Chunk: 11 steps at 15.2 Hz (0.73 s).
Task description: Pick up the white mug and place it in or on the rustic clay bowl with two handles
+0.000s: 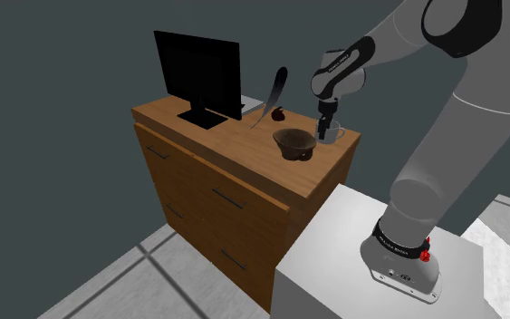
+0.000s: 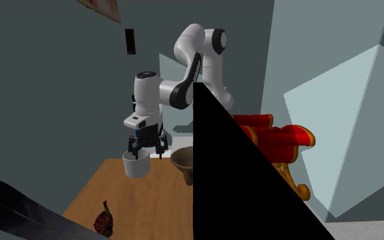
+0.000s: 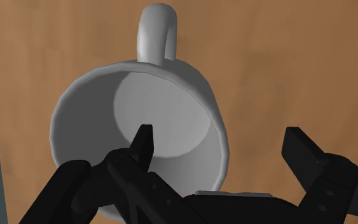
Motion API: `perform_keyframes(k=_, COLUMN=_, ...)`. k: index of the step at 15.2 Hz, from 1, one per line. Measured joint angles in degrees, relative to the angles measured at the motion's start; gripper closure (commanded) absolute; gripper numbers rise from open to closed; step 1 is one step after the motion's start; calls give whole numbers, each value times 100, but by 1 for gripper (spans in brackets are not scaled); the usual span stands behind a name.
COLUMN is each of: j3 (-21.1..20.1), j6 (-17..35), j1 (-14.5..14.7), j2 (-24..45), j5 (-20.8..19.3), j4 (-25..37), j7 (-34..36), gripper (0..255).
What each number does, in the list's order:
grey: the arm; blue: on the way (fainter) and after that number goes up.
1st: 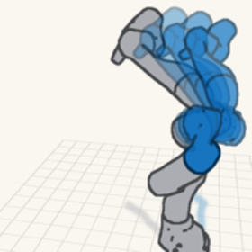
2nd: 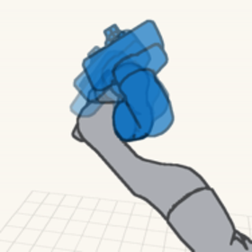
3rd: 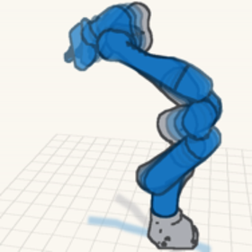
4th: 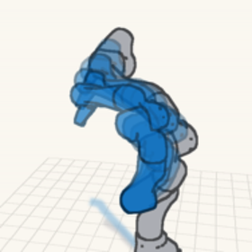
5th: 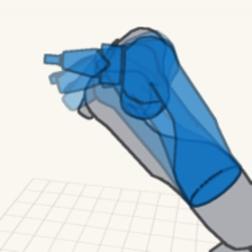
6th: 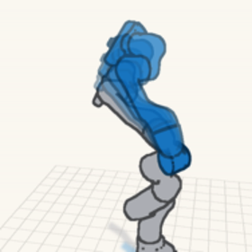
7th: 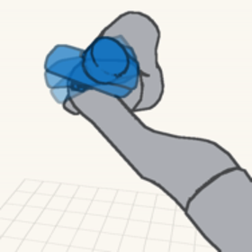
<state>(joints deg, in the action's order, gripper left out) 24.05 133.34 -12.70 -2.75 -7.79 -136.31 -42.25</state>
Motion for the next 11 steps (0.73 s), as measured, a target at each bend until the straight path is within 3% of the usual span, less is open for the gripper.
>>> perform_keyframes(k=4, j3=0, j6=11, j1=0, j2=8, j5=4, j4=-1, j7=-2, gripper=0)
perform_keyframes(k=5, j3=0, j6=11, j1=0, j2=8, j5=4, j4=-1, j7=-2, gripper=255)
perform_keyframes(k=11, j3=0, j6=11, j1=0, j2=8, j5=4, j4=0, j7=-2, gripper=255)
